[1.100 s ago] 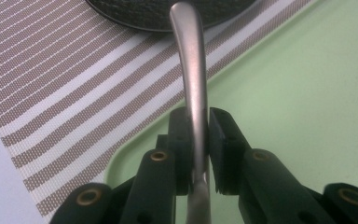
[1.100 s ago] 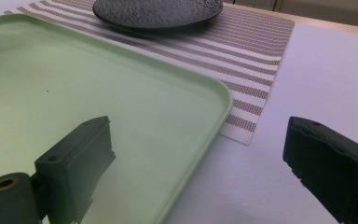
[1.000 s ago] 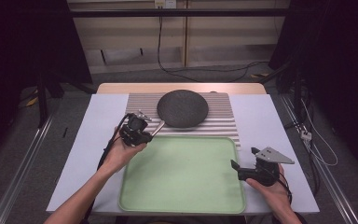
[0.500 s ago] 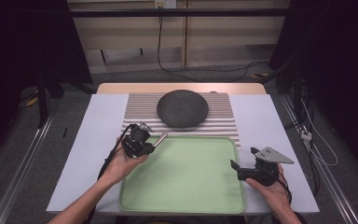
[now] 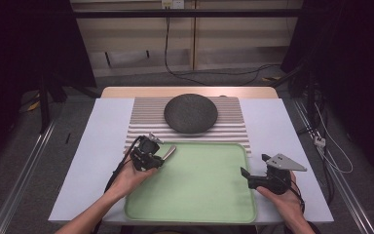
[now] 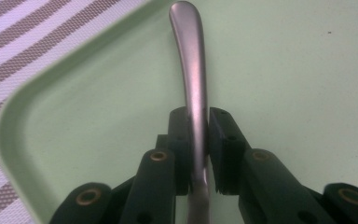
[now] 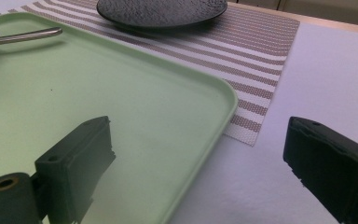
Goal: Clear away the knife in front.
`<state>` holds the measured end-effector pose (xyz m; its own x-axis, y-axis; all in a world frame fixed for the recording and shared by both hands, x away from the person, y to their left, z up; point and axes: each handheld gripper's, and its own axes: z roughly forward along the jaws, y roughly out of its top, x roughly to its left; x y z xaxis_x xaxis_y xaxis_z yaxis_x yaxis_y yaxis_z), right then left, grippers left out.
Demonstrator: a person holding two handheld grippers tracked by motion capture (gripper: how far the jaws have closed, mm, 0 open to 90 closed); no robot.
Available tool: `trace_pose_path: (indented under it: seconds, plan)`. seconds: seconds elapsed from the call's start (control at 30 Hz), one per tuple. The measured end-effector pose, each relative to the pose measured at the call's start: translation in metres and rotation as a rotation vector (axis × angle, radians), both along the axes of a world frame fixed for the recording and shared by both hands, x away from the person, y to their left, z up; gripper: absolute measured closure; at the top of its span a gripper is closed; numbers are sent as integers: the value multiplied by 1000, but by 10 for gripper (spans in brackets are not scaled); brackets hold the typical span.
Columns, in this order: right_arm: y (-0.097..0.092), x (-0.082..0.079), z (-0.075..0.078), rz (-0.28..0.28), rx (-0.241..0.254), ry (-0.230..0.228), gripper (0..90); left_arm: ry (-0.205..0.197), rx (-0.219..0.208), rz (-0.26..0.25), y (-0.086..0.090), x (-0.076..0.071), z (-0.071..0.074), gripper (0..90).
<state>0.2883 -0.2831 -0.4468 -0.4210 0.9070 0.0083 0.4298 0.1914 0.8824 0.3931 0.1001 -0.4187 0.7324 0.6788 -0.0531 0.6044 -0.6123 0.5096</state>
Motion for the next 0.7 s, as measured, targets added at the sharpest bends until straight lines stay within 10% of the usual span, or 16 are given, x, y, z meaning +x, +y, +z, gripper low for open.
trace_pose_path:
  seconds: [0.7]
  plan:
    - [0,0,0,1,-3,-3,80,18,-5,32,-1,-10,-10,792]
